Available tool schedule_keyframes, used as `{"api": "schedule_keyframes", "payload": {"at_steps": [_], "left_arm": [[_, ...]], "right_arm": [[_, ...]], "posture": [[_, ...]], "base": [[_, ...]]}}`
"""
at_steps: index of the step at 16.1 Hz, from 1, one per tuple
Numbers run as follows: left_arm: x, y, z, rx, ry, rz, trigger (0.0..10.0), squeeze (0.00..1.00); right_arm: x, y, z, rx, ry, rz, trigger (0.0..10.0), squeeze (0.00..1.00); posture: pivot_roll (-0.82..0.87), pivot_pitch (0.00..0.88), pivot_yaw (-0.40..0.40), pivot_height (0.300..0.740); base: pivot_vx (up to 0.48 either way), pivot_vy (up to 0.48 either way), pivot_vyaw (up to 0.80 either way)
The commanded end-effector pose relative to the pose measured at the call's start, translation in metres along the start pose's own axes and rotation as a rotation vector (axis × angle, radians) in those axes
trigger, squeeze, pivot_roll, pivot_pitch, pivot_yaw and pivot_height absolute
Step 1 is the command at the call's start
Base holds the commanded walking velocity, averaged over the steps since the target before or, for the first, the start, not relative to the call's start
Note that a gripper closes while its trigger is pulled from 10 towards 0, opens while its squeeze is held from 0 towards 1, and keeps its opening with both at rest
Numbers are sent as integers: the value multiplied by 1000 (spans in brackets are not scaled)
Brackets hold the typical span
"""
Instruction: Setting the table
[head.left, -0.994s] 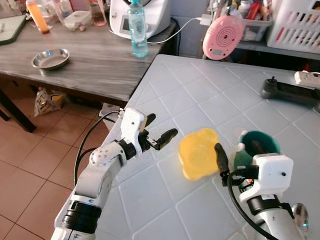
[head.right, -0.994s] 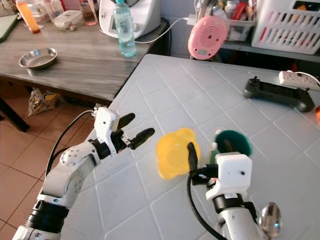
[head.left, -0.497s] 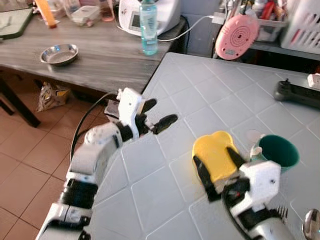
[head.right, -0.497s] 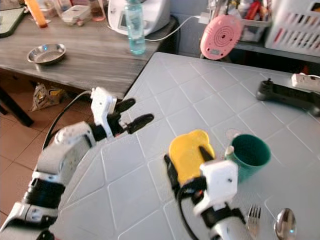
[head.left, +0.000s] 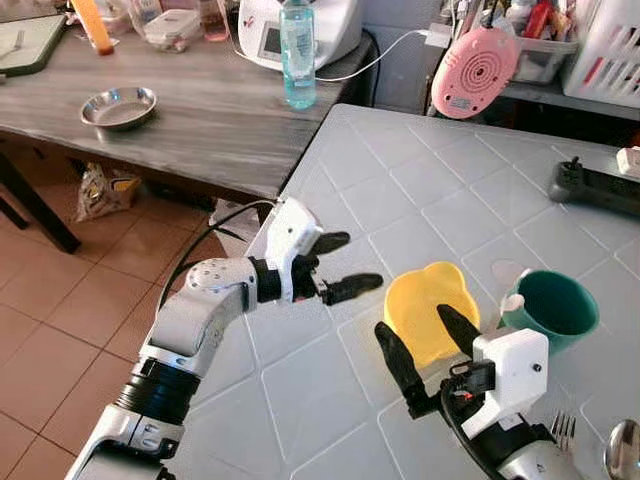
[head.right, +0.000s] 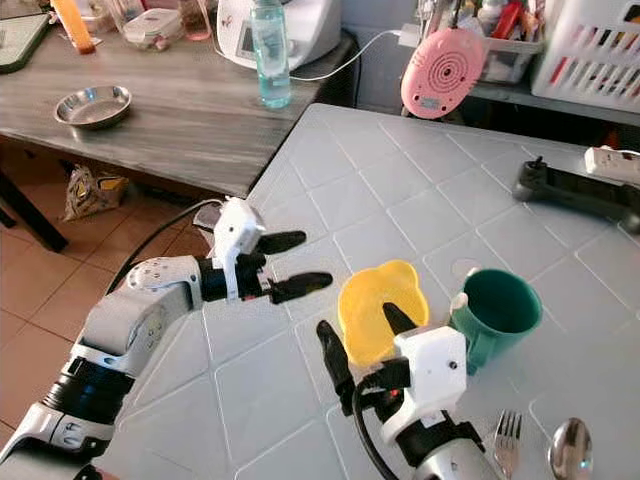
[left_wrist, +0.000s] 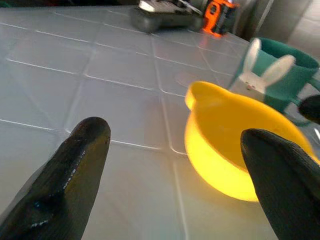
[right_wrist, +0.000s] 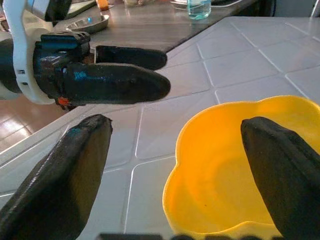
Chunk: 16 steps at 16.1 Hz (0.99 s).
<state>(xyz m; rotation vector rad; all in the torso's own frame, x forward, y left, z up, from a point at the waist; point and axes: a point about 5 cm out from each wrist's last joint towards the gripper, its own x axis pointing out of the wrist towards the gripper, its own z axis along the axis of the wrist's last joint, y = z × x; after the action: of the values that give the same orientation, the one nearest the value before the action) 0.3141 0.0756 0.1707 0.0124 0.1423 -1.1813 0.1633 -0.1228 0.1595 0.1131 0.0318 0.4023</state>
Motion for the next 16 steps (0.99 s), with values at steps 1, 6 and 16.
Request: {"api": "schedule_keyframes", "payload": {"at_steps": [1, 6, 16], "left_arm": [[1, -4, 5, 11, 9, -44, 10000, 0], [8, -16, 23, -83, -29, -134, 10000, 0], [5, -9, 10, -44, 19, -26, 10000, 0]], "right_arm": [[-2, 5, 6, 5, -14, 25, 10000, 0], [-10, 7, 0, 42, 27, 64, 10000, 0], [-14, -21, 12, -77, -59, -181, 10000, 0]], "posture": [[-22, 155, 12, 740], [-25, 161, 24, 740], [-42, 161, 44, 740]], "base": [[0, 0, 0], [0, 0, 0], [0, 0, 0]]}}
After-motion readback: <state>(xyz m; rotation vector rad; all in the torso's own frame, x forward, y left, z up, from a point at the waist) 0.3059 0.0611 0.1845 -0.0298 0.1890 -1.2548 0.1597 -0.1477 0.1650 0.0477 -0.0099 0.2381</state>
